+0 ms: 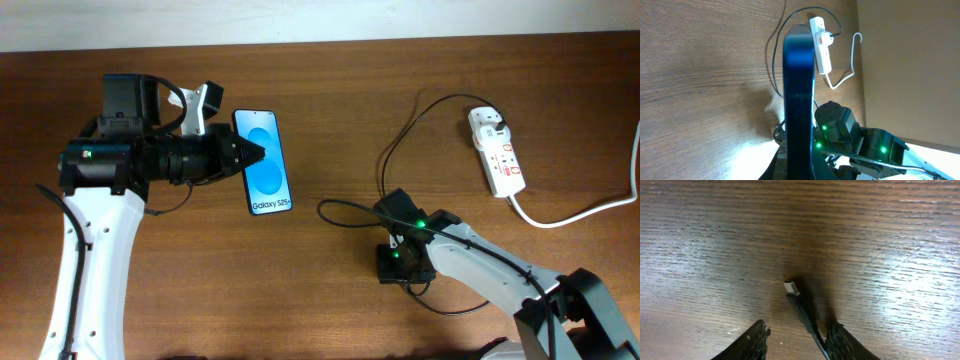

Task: Plug charger to phone and switch on socket
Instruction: 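Grasp the black cable's USB-C plug with the right gripper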

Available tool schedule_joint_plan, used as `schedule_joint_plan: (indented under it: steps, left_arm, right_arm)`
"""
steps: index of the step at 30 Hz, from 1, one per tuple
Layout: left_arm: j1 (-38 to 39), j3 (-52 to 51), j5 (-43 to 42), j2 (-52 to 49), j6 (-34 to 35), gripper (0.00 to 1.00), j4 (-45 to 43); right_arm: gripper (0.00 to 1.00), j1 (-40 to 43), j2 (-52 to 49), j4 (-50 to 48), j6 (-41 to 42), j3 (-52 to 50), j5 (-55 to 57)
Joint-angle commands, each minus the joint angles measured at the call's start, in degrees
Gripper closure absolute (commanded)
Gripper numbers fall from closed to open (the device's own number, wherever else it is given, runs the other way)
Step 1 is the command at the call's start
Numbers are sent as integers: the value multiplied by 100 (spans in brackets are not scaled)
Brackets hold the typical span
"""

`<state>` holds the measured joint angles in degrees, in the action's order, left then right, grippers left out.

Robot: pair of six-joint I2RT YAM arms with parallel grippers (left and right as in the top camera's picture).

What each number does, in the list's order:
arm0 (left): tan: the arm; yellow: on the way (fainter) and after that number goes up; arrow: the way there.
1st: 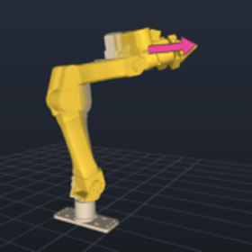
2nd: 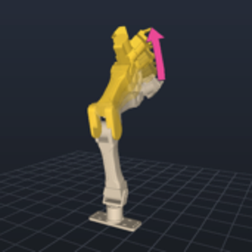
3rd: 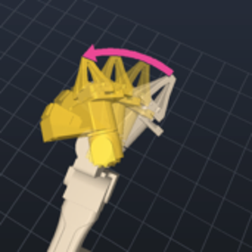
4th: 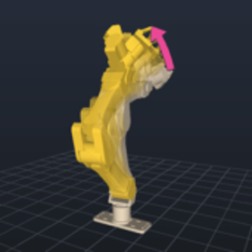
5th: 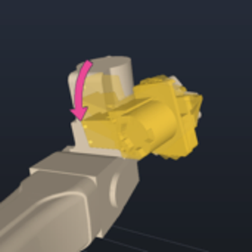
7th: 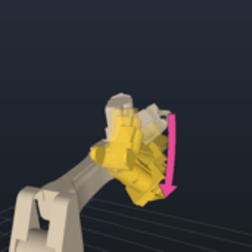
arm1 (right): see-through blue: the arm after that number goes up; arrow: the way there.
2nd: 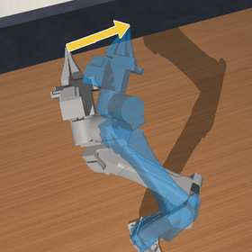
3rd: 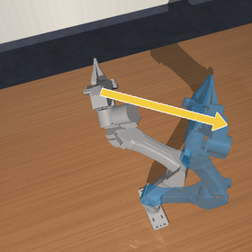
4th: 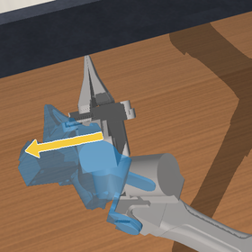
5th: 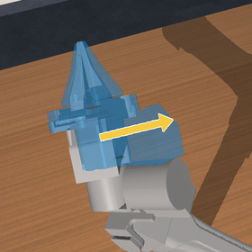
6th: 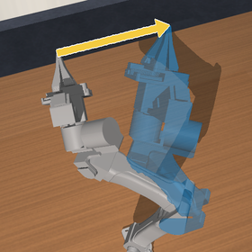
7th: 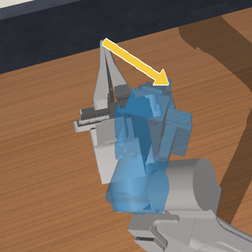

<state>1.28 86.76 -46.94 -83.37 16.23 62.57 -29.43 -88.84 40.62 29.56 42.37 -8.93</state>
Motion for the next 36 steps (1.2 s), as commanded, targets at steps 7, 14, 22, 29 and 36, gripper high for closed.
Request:
schedule_joint_plan:
  steps: [7, 14, 22, 29, 36]
  left_arm:
    - [15, 26, -120, 0, -92, 100, 59]
    - [15, 26, 352, 0, -87, 100, 55]
    - [15, 26, 756, 0, 387, 100, -37]
    - [15, 26, -1023, 0, 568, 100, -798]
    - [17, 26, -1674, 0, 1832, 100, -874]
  right_arm:
    - [96, -15, -166, -39, -15, -59, -225]
    - [96, -7, 103, -566, -92, 52, -1609]
    - [96, -7, 2312, -1427, -1307, 61, -5106]
    - [96, -11, 2385, -3029, -1099, 61, -6131]
    - [96, -11, 2343, -4848, 911, 61, -6067]
